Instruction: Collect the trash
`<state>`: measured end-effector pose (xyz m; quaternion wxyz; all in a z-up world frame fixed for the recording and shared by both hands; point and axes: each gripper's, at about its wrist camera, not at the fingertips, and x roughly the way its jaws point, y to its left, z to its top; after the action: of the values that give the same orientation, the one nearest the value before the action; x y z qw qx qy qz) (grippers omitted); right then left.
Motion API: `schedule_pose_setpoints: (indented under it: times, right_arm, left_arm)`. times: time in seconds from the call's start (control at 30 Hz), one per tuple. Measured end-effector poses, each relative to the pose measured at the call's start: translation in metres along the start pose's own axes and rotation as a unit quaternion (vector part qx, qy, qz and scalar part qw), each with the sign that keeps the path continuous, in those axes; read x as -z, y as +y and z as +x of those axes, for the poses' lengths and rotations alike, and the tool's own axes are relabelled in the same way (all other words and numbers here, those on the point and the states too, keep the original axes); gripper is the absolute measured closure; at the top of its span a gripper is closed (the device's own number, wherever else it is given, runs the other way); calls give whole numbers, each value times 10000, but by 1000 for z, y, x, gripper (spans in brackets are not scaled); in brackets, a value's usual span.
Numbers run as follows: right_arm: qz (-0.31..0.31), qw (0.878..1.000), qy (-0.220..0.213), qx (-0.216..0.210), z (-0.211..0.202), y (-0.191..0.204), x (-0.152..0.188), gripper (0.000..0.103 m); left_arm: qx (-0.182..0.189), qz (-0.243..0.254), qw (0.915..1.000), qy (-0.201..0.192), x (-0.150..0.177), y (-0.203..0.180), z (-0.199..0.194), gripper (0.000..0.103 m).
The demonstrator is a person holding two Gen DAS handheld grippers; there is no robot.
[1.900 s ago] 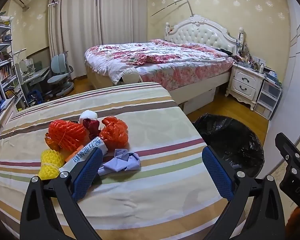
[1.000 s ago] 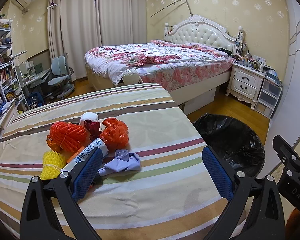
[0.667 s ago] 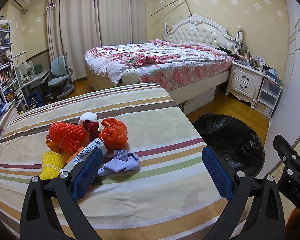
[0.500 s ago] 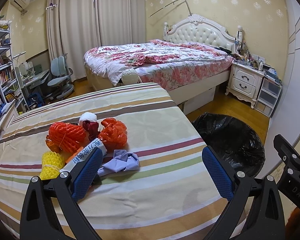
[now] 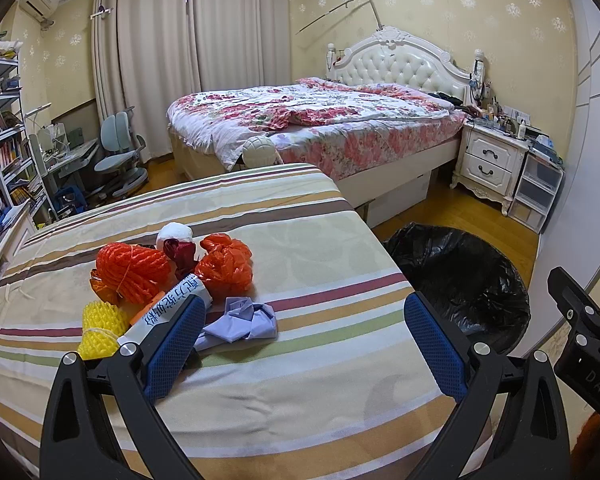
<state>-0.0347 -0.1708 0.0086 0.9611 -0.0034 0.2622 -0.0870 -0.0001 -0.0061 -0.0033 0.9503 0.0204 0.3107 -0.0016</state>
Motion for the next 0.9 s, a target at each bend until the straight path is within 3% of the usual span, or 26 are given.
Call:
schedule_pose_setpoints:
  times: [0.9]
  right_arm:
    - [-3, 10000, 9, -11, 1, 0, -1, 4]
  left_arm:
    - [-6, 10, 10000, 8, 0, -2, 0, 6]
